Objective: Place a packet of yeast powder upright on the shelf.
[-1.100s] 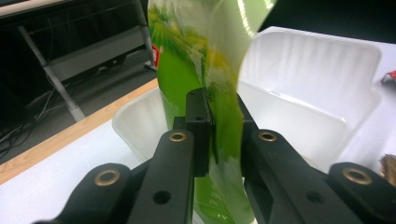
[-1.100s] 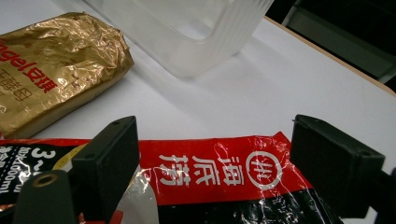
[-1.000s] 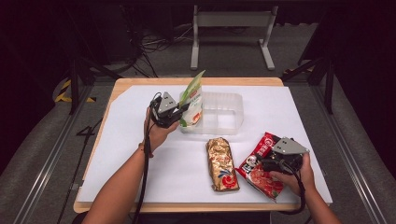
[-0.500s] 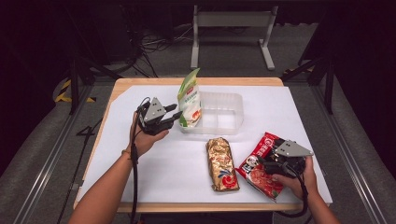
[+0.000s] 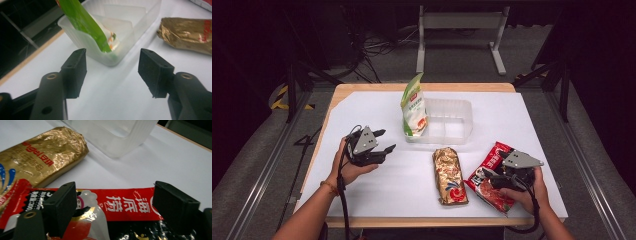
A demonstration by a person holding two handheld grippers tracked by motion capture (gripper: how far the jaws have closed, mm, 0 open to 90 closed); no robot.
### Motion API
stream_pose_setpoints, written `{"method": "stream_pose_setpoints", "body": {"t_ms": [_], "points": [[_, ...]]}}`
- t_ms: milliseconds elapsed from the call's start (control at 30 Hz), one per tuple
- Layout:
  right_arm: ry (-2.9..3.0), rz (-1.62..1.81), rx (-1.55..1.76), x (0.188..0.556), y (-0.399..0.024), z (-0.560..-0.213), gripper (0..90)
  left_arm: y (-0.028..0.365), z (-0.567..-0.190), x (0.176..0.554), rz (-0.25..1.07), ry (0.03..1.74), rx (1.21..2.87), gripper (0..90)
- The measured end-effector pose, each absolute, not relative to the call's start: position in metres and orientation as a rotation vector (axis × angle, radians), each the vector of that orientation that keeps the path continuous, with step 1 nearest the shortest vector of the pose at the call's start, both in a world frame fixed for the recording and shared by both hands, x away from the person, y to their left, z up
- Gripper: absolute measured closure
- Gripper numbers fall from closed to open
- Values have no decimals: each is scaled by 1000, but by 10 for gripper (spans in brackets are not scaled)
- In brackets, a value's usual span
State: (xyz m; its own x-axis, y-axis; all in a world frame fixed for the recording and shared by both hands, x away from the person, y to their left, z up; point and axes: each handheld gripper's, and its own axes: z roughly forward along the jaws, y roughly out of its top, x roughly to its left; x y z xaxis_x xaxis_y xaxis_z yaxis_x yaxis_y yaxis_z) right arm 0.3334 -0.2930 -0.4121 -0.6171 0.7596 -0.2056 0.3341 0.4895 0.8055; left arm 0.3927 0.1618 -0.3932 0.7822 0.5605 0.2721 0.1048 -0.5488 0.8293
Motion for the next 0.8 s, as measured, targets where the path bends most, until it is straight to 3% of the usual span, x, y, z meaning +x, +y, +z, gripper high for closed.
{"method": "stream_pose_setpoints", "body": {"t_ms": [433,700,800], "points": [[2296,1178,861,343,-282,-400,336,191,-411,376,630,575,2125,173],[2367,1206,874,358,-276,-397,334,207,-428,366,568,635,2146,121],[2389,1206,860,362,-273,-398,377,212,-436,361,570,690,2126,121]]}}
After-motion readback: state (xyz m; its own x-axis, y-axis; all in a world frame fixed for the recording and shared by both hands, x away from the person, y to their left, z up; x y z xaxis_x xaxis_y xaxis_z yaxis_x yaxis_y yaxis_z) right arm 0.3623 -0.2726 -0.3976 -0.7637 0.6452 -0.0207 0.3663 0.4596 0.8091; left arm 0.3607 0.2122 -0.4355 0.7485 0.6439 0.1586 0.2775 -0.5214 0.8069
